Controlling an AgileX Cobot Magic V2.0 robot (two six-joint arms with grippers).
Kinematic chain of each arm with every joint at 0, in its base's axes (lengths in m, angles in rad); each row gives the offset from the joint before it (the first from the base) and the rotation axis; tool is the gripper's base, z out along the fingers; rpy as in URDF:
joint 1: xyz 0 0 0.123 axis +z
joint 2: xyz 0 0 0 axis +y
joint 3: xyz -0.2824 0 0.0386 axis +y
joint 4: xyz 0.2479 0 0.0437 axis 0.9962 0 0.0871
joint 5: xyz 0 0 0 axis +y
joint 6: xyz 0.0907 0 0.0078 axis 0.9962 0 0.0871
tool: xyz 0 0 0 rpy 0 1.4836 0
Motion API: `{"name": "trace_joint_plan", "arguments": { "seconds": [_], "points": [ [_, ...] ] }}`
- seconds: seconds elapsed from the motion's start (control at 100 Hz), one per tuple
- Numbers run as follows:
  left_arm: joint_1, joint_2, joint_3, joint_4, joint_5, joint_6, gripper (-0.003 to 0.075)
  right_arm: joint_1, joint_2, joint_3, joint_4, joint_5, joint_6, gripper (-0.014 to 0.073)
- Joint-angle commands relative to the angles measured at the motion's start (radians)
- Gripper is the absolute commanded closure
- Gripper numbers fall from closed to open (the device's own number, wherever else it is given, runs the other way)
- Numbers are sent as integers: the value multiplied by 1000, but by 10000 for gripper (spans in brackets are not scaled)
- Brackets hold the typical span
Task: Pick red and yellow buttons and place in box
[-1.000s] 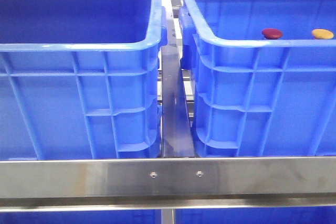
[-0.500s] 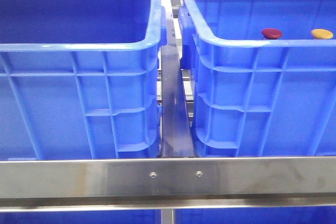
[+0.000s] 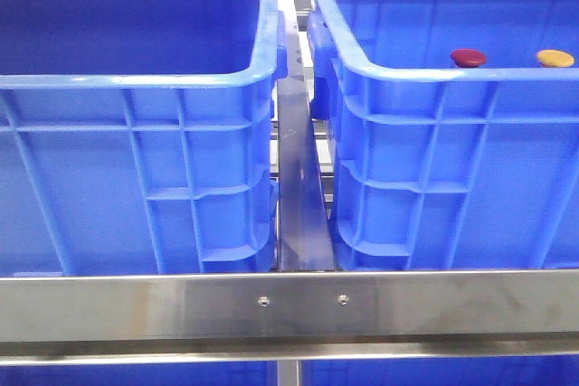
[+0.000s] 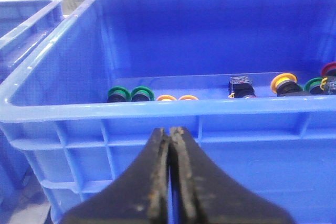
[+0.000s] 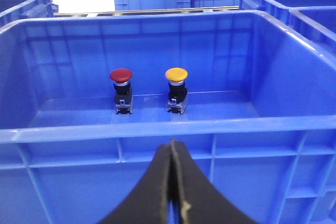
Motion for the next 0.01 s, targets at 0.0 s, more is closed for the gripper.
{"name": "trace_joint_plan", "arguments": {
  "seconds": [0.0],
  "points": [
    [3, -32, 53, 0, -77, -12, 740, 4, -25, -17, -10, -77, -1, 654]
  ]
}}
